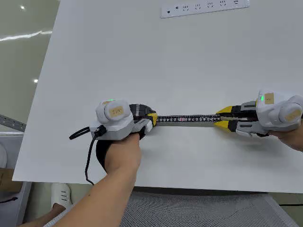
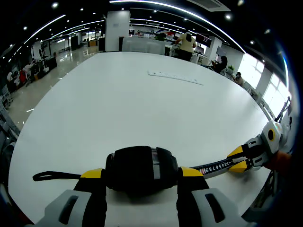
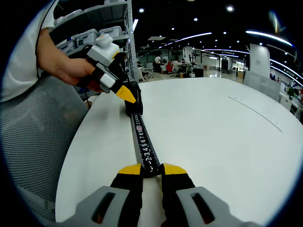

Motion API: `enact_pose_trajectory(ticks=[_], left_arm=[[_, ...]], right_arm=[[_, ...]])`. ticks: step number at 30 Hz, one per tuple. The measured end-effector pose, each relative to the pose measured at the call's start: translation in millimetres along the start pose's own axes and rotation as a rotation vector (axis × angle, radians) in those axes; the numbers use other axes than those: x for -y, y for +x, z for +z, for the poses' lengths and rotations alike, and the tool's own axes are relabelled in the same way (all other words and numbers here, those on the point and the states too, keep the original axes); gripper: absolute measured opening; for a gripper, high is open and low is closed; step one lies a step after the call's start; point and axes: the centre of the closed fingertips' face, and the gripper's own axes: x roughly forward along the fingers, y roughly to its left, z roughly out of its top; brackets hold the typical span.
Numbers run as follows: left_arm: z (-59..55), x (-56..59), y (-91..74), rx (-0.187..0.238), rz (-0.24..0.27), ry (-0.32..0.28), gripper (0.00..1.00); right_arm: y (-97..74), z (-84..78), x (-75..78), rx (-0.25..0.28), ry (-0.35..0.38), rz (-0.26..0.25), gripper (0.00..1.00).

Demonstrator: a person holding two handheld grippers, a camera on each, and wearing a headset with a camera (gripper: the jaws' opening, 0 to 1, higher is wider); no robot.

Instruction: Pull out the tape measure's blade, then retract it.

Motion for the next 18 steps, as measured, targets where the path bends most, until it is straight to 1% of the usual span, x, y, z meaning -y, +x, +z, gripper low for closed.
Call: enact_pose_trajectory(ticks=[3,6,12,18], left_arm=[[-0.1,0.2,0.1,0.001,0.0,-0.001,0.56],[-0.2,0.6,0.0,-0.001,-0.001,-0.001,0.56],[0.0,0.8,0.0,-0.005,-0.005,-0.006,0.56],[0.2,0.5,-0.1,-0.008,-0.008,-0.01,0.56]], right_arm=[[2.3,2.3,-0.4,0.015,0.012,0.003,0.13],[5.6,2.2,-1.2,0.012,0.011,0.004,0.13],[15.2,11.9,-4.7,0.048,0.024,0.023,0.12],[25.9,19.5,-7.3,0.059,0.017,0.039,0.12]])
